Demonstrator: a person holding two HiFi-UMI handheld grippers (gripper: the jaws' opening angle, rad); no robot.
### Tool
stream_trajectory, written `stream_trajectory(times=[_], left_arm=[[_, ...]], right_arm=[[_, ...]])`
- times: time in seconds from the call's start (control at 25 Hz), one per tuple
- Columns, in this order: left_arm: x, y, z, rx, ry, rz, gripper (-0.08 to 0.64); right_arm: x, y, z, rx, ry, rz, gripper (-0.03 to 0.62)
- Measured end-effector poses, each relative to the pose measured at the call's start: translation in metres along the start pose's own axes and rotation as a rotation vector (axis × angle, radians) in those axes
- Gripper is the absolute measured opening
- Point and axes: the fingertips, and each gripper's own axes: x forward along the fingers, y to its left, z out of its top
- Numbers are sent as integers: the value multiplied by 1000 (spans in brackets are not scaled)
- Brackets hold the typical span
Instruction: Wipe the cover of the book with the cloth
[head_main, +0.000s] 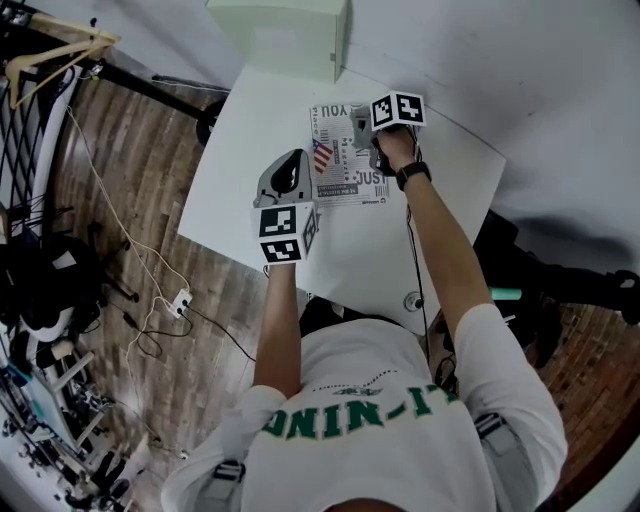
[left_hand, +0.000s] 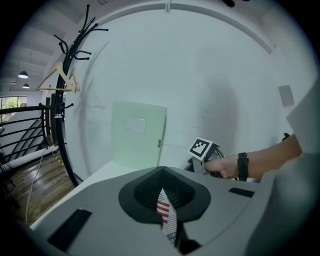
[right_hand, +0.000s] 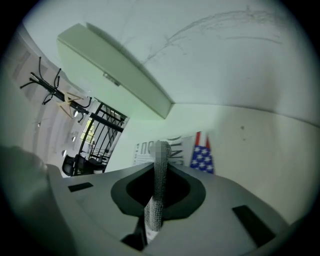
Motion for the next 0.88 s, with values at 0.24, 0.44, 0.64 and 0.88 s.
stream_trajectory(times=[0.24,0.44,0.64,0.88], left_arm=[[-11,19,-4,-2,13,39,12],[-15,24,-4,5,15,47,12],[-10,16,-4,0,11,21,12],[2,0,-2,8,8,-23,12]], right_arm=[[42,90,-21,-70,46,142,31],[62,103,-30,-98,78,129,31],[52,76,-32,-82,69,99,31],[7,8,-19,-32,7,6,31]])
